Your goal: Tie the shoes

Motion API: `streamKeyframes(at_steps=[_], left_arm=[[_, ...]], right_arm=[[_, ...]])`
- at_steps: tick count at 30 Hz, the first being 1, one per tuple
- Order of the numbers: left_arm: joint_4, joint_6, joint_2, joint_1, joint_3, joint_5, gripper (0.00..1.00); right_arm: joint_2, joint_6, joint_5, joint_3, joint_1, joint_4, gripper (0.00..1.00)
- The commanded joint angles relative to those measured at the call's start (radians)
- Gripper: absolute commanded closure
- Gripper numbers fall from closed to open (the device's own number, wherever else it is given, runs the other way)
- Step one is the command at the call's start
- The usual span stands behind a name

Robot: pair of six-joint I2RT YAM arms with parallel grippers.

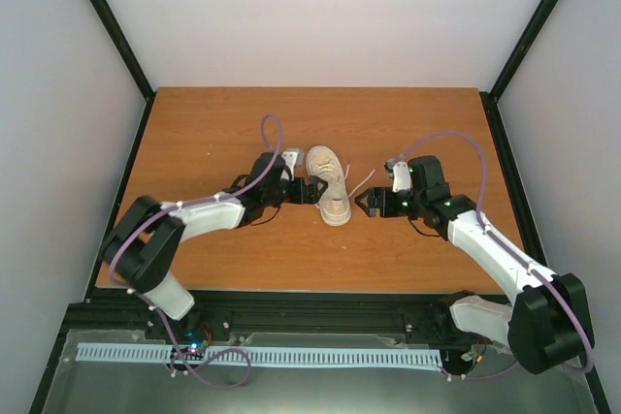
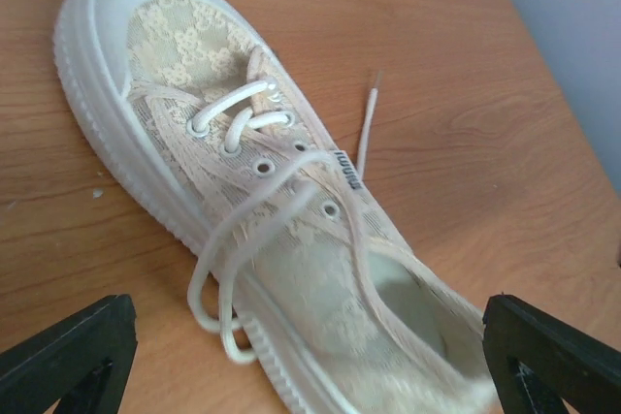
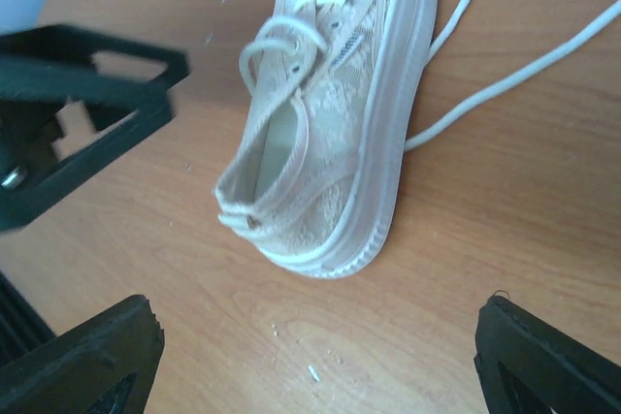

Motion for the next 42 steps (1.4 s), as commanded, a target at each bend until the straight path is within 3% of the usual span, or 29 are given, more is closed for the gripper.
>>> streamKeyframes(at_steps=[1, 6, 16, 22, 29, 32, 35, 36, 37, 42], left_arm=[[0.023, 0.071, -0.163, 0.0, -0.117, -0.021, 0.01], [0.087, 0.053, -0.302, 0.0, -0.287, -0.019, 0.0], [0.03, 0.031, -0.45, 0.0, -0.411, -0.032, 0.0], [-0.026, 0.082, -0.422, 0.0, -0.376, -0.044, 0.0], [0.068, 0.041, -0.233, 0.0, -0.287, 0.044, 0.04], [0.107, 0.026, -0.164, 0.0, -0.257, 0.07, 0.06], [0.131, 0.02, -0.133, 0.0, -0.249, 0.07, 0.06], [0.139, 0.02, -0.137, 0.0, -0.253, 0.066, 0.06], [0.15, 0.021, -0.146, 0.0, -0.262, 0.063, 0.06], [0.178, 0.034, -0.281, 0.0, -0.333, -0.001, 0.06]], right_arm=[[0.028, 0.033, 0.19, 0.085, 0.061, -0.075, 0.12], [0.166, 0.097, 0.31, 0.181, 0.165, -0.066, 0.12], [0.448, 0.102, 0.281, 0.338, 0.182, -0.063, 0.17], [0.535, 0.086, 0.343, 0.387, 0.192, -0.098, 0.22], [0.621, 0.07, 0.345, 0.417, 0.2, -0.102, 0.31], [0.641, 0.059, 0.308, 0.412, 0.202, -0.059, 0.42], [0.653, 0.039, 0.272, 0.42, 0.203, -0.033, 0.75], [0.646, 0.034, 0.27, 0.424, 0.203, -0.032, 0.92], [0.631, 0.03, 0.27, 0.425, 0.203, -0.032, 0.97], [0.452, 0.013, 0.29, 0.43, 0.203, -0.052, 0.97]])
